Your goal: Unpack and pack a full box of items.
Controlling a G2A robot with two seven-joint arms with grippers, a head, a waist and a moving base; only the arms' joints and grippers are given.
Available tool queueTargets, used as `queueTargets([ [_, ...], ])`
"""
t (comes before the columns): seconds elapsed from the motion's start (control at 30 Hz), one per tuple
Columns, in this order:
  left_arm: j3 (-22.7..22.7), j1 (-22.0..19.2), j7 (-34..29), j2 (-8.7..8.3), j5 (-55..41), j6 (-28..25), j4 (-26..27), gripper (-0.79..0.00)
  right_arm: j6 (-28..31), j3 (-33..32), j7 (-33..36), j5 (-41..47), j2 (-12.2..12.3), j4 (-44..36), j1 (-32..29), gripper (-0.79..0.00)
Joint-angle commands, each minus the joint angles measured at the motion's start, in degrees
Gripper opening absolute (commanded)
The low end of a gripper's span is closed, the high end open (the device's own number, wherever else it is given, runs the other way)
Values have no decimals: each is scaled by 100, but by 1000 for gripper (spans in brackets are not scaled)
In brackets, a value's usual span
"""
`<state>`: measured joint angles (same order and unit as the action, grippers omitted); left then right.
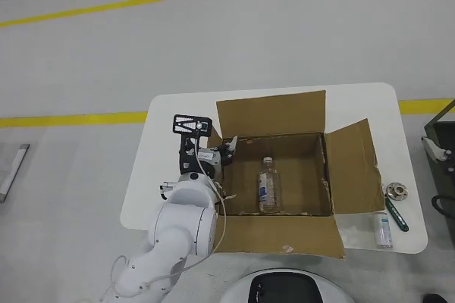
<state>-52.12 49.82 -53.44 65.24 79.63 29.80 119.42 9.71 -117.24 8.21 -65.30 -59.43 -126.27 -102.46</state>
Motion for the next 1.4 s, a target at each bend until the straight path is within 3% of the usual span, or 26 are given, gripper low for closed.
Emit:
queueTargets([
  [0.0,0,0,0,0,0,0,0,0,0,0,0,-1,0,0,0,0],
  [0.23,0,0,0,0,0,0,0,0,42,79,280,-5,-10,48,-25,0],
  [0.37,0,0,0,0,0,0,0,0,-152,163,1413,-269,0,33,5,0],
  [0.5,0,0,0,0,0,0,0,0,358,306,2633,-521,64,12,172,0],
  [0.63,0,0,0,0,0,0,0,0,800,441,3425,-509,110,161,347,0],
  [1.2,0,0,0,0,0,0,0,0,837,516,3455,-450,107,266,332,0],
  [1.37,0,0,0,0,0,0,0,0,698,697,4362,-460,127,391,555,0],
])
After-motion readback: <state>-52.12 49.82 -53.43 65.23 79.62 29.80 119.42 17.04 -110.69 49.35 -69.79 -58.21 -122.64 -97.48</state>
